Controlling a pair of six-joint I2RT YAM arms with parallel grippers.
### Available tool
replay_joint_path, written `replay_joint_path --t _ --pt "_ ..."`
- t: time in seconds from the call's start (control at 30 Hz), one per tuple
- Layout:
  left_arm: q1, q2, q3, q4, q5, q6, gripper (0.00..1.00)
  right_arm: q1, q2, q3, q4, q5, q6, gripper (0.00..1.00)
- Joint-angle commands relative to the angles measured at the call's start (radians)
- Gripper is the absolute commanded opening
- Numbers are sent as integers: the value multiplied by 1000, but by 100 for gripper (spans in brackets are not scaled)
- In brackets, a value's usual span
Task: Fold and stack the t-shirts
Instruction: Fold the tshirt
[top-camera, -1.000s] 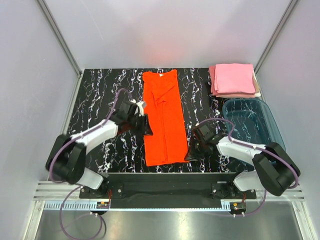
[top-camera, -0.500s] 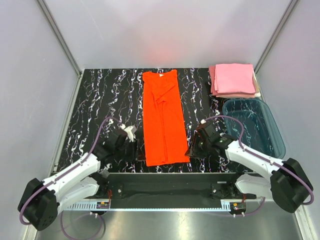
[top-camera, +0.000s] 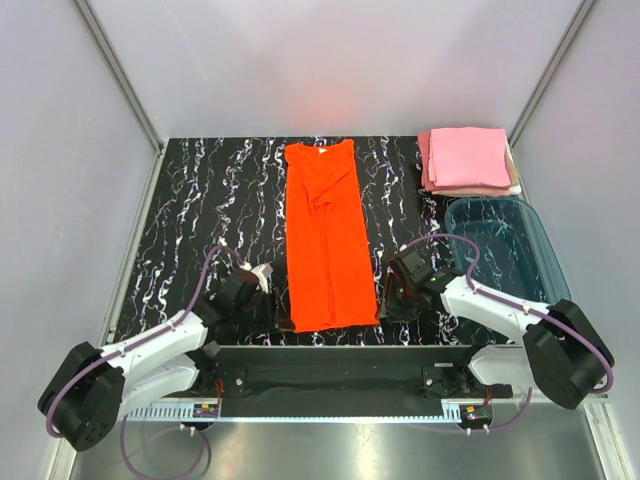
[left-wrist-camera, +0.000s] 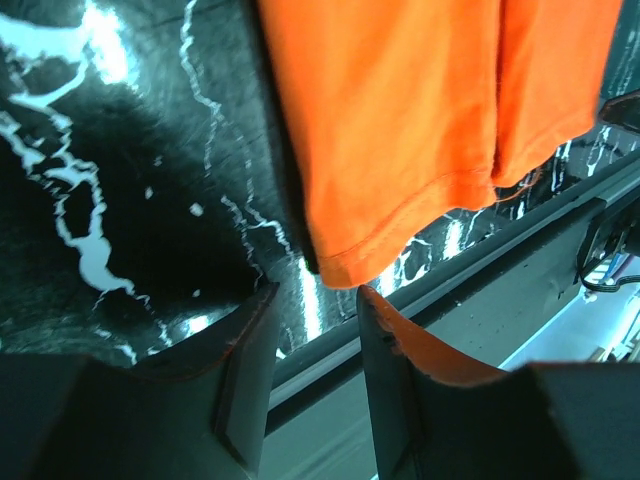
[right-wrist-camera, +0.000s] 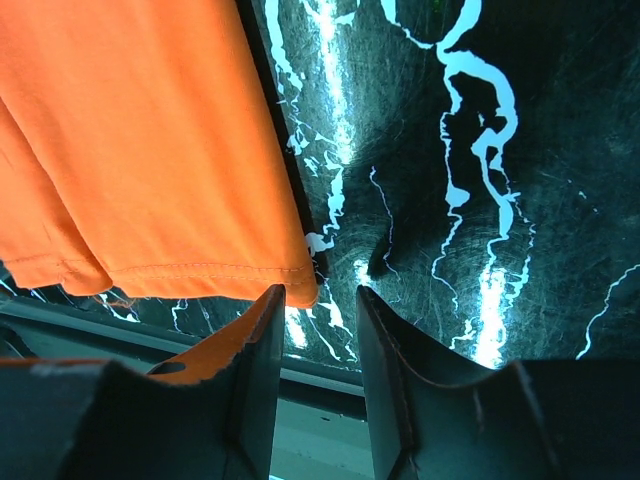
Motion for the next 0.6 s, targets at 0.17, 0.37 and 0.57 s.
replay_joint_path --t 0.17,0.37,0.57 --pt "-19 14 -14 87 13 -28 41 8 -14 -8 51 -12 12 41" --pt "-20 37 -15 92 22 -19 41 8 4 -29 99 -52 32 40" --pt "-20 77 -12 113 17 -19 36 8 -17 -51 99 -56 41 39"
